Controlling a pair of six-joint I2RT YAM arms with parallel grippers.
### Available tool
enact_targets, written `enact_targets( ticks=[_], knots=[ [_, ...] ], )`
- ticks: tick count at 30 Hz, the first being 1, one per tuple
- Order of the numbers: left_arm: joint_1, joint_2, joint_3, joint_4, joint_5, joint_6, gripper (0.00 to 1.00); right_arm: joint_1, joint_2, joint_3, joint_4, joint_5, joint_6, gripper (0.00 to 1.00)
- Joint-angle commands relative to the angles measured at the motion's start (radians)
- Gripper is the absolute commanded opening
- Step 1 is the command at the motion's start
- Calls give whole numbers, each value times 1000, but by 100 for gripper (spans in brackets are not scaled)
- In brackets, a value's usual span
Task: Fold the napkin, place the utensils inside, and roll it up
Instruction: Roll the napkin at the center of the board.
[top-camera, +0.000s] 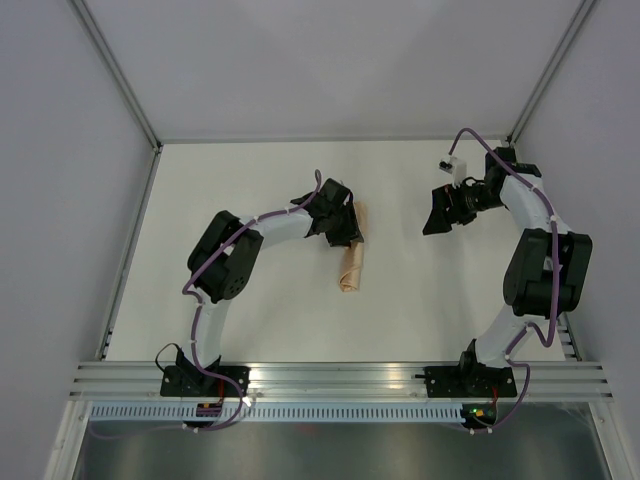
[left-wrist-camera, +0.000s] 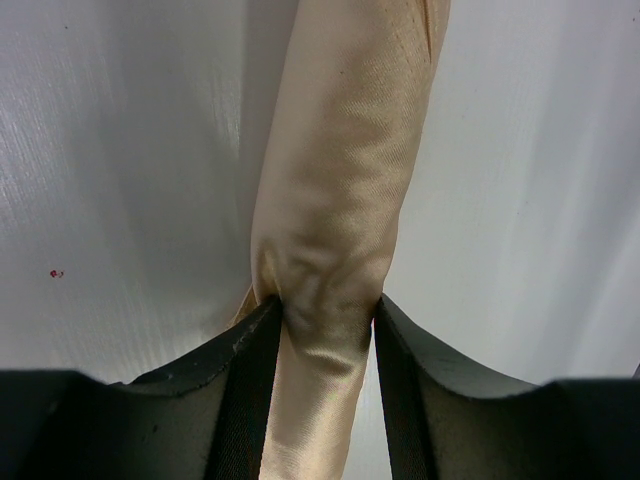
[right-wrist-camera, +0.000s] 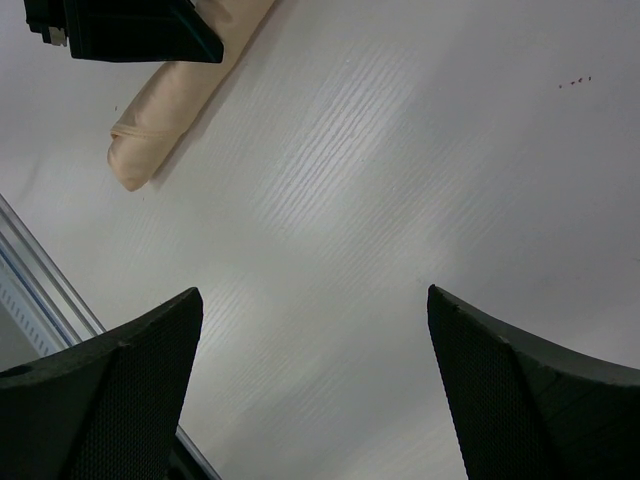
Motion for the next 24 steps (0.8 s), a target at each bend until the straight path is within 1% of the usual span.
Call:
enact_targets(
  ticks=[1,7,15,21,22,24],
  knots=[
    [10,46,-33,-218,-67,-3,50,-6,13,-4,18,-5,0,97],
    [11,44,-31,-226,-69,2,51,-4,13,-5,20,-7,3,97],
    [10,30,-20,-226,-75,14,55,-6,16,-10,23,-1,1,97],
    [8,7,-10,-226,-84,30,55,-4,28,-13,26,-8,3,88],
    [7,6,-7,-227,-87,37,55,-4,29,-16,29,-7,4,82],
    [2,-3,0,-227,-95,43,55,-3,31,-18,32,-8,3,79]
  ],
)
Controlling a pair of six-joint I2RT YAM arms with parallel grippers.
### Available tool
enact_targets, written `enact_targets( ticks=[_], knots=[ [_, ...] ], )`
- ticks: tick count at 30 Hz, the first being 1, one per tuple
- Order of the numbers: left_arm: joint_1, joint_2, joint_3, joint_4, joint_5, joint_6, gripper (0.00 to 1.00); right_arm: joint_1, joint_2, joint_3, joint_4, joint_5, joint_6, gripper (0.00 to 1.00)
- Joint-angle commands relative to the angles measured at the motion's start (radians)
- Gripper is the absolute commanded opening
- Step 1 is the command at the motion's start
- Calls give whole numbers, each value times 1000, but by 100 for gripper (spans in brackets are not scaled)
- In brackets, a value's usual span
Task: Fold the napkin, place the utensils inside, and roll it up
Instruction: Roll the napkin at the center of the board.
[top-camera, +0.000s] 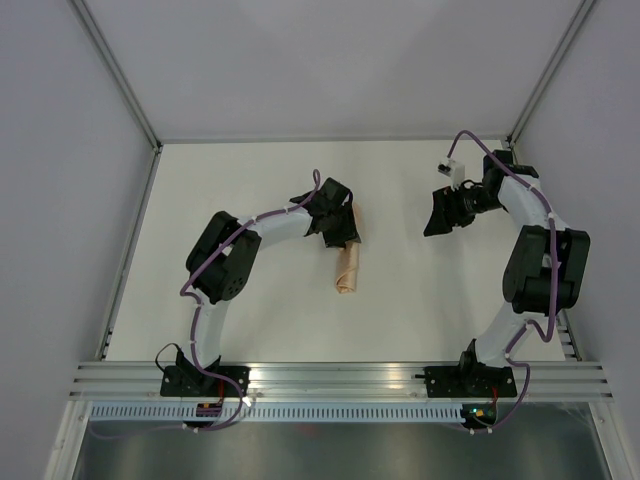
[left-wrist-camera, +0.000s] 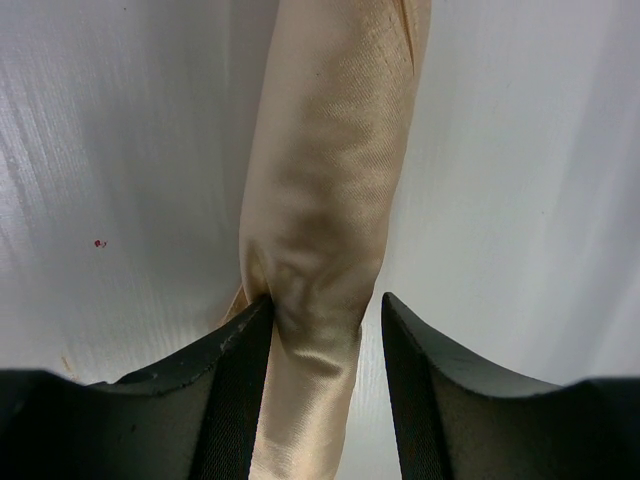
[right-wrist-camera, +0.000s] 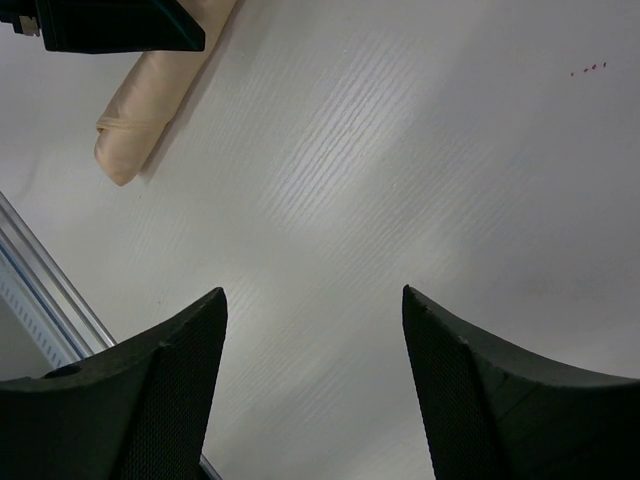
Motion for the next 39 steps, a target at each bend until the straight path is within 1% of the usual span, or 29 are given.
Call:
enact_targets(
  ticks=[1,2,3,6,7,9,11,12,13,18,23,26,32,36,39],
  knots=[
    [0,9,-10,-165,-62,50,55,-1,13,-5,20,-9,3,75],
    [-1,8,-8,-167,-65,51,55,-3,13,-7,20,-8,4,73],
    [-1,5,-5,-165,-70,53,55,-1,13,-7,20,-8,3,67],
    [-6,2,3,-170,-78,61,55,2,17,-12,25,-5,3,60],
    [-7,2,3,-170,-78,65,55,2,17,-15,26,-3,3,56],
    [-10,3,10,-171,-82,71,54,2,17,-19,30,-2,3,52],
    [-13,5,15,-174,-87,81,54,3,17,-22,33,0,1,50],
    [-15,3,16,-176,-90,82,53,2,17,-24,33,5,-1,49],
    [-19,5,18,-179,-88,84,51,2,17,-25,33,3,-1,47],
    [-24,-1,26,-188,-124,94,52,3,23,-28,36,9,-2,45],
    [-26,-12,29,-191,-134,104,56,3,25,-31,40,14,-2,44],
    [-29,-17,33,-194,-142,111,56,2,30,-36,43,17,-4,43],
    [-33,-24,44,-211,-168,113,57,2,39,-41,49,21,-5,37],
    [-42,-23,59,-226,-197,119,57,3,46,-48,54,26,-8,32],
    [-50,-20,73,-242,-214,122,56,2,48,-51,56,32,-8,31]
  ],
)
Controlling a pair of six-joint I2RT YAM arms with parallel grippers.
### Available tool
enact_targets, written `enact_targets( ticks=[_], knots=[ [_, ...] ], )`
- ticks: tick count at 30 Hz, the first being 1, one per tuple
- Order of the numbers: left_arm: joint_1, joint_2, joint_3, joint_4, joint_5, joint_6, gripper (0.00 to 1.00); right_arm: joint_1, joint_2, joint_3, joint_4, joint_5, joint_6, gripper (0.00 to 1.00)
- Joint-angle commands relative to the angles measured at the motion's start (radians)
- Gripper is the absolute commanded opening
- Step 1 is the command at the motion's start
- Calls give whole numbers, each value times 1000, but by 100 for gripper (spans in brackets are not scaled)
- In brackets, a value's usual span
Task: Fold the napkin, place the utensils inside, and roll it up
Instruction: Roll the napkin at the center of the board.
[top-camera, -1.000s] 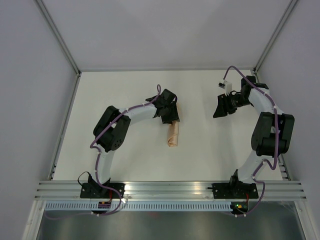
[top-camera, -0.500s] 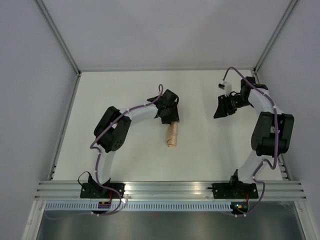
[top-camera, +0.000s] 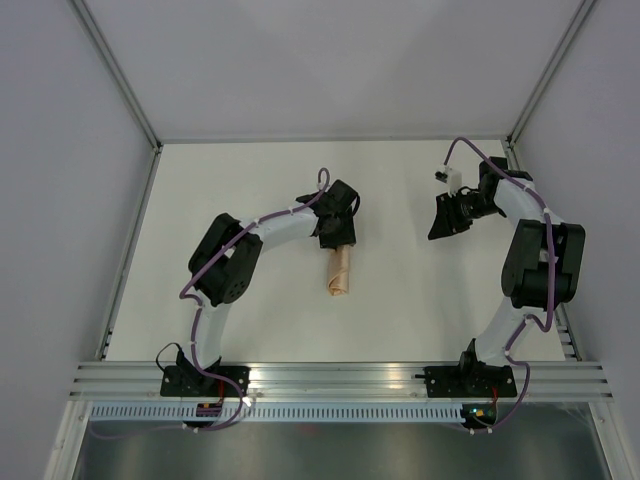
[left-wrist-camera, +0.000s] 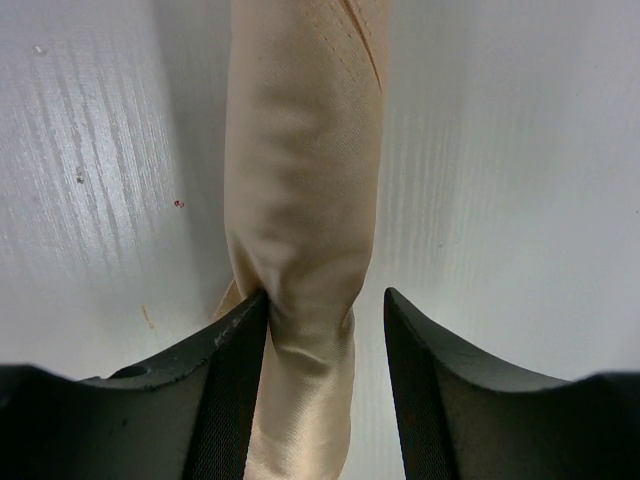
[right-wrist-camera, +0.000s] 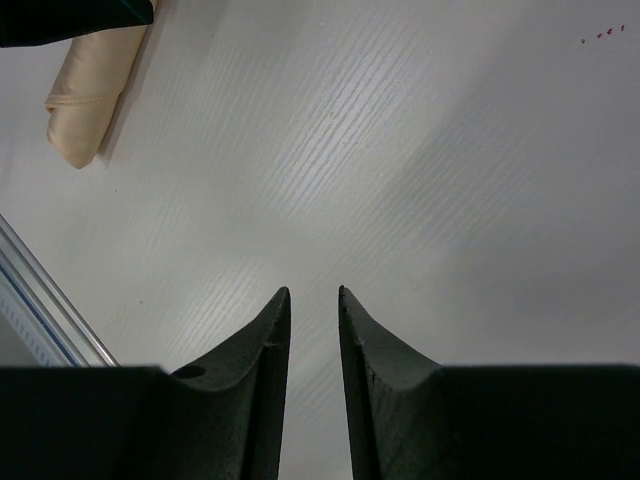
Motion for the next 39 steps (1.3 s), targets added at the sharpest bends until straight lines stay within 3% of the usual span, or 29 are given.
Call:
enact_targets(
  ticks=[1,10,13,21,25,33,38,39],
  knots=[
    [-12,-14,26,-100,-50,56,56,2,6,-6,13,8,-7,31],
    [-21,-8,52,-121,-64,69,42,2,6,-10,14,15,-12,31],
    [-21,-8,59,-124,-66,73,28,2,7,-12,16,17,-12,31],
    [-23,-11,62,-137,-93,82,40,2,16,-13,21,19,-12,31],
    [-24,-20,62,-146,-119,82,51,2,19,-18,24,23,-14,31],
    [-24,-25,68,-152,-135,90,59,2,24,-22,28,25,-15,31],
    [-29,-25,78,-158,-144,101,50,1,29,-24,30,26,-15,30],
    [-30,-23,82,-158,-144,101,42,2,30,-24,30,26,-15,30]
  ],
)
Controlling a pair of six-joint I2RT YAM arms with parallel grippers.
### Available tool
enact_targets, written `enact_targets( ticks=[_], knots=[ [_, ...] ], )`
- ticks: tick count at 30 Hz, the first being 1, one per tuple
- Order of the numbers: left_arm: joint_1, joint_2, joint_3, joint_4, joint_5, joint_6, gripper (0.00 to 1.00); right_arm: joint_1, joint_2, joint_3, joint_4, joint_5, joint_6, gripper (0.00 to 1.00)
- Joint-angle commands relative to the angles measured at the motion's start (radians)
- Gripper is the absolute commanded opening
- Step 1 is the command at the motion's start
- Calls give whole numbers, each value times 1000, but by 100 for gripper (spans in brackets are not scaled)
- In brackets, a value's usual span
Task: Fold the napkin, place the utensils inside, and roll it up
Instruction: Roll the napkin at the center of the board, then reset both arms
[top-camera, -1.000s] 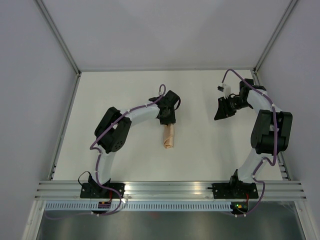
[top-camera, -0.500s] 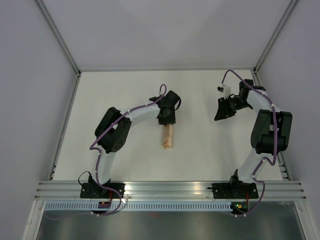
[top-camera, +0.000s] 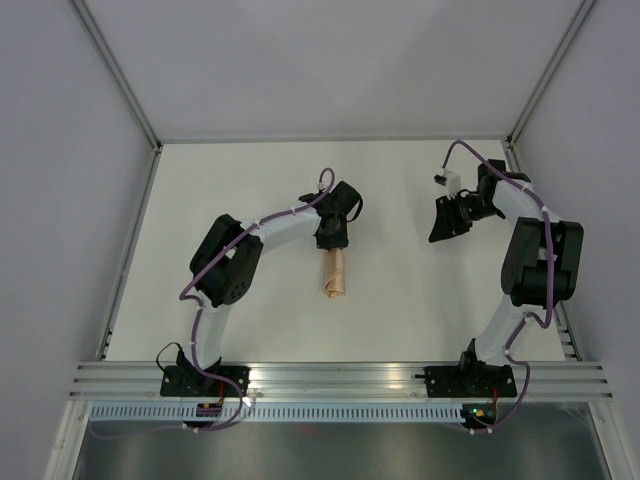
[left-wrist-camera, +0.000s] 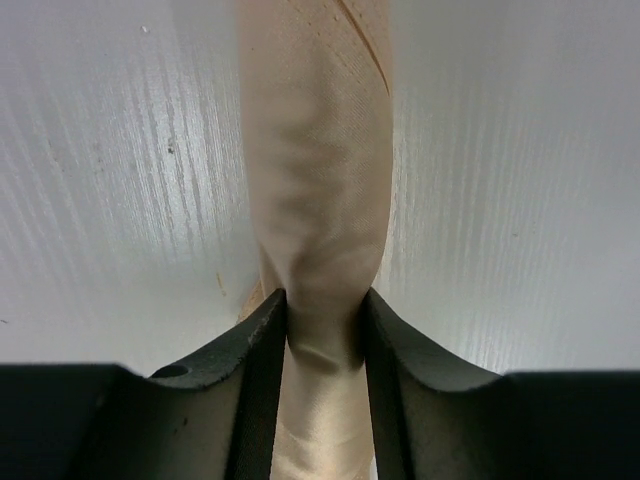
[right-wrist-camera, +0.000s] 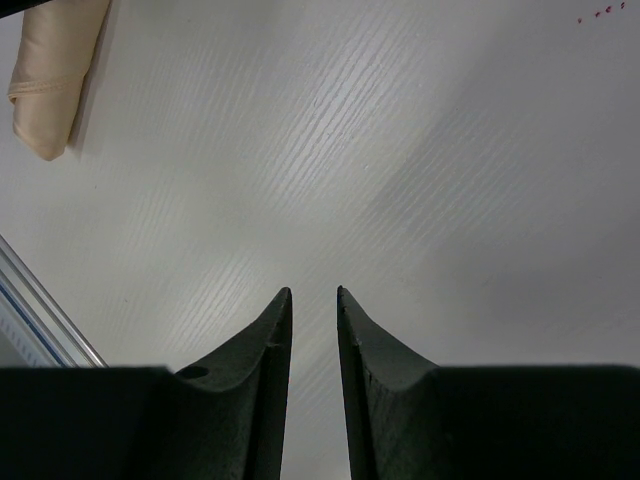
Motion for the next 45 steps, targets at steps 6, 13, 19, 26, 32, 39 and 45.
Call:
enact_targets(
  ticks=[6,13,19,26,32,39,45],
  knots=[
    [-10,-23,58,-45,-32,49,39,2,16,-12,19,3,-7,29],
    [-10,-22,69,-67,-54,46,45,2,21,-13,21,3,-7,29],
    [-12,-20,78,-88,-75,46,50,2,24,-16,24,8,-11,28],
    [-12,-23,78,-104,-98,46,57,1,25,-18,24,8,-12,28],
    [-18,-34,80,-94,-97,75,60,2,24,-21,25,12,-14,28],
    [-21,-55,97,-71,-107,146,64,2,42,-12,34,15,-9,28],
    [-16,-150,83,-30,-106,205,67,1,18,-12,47,17,3,30]
  ],
)
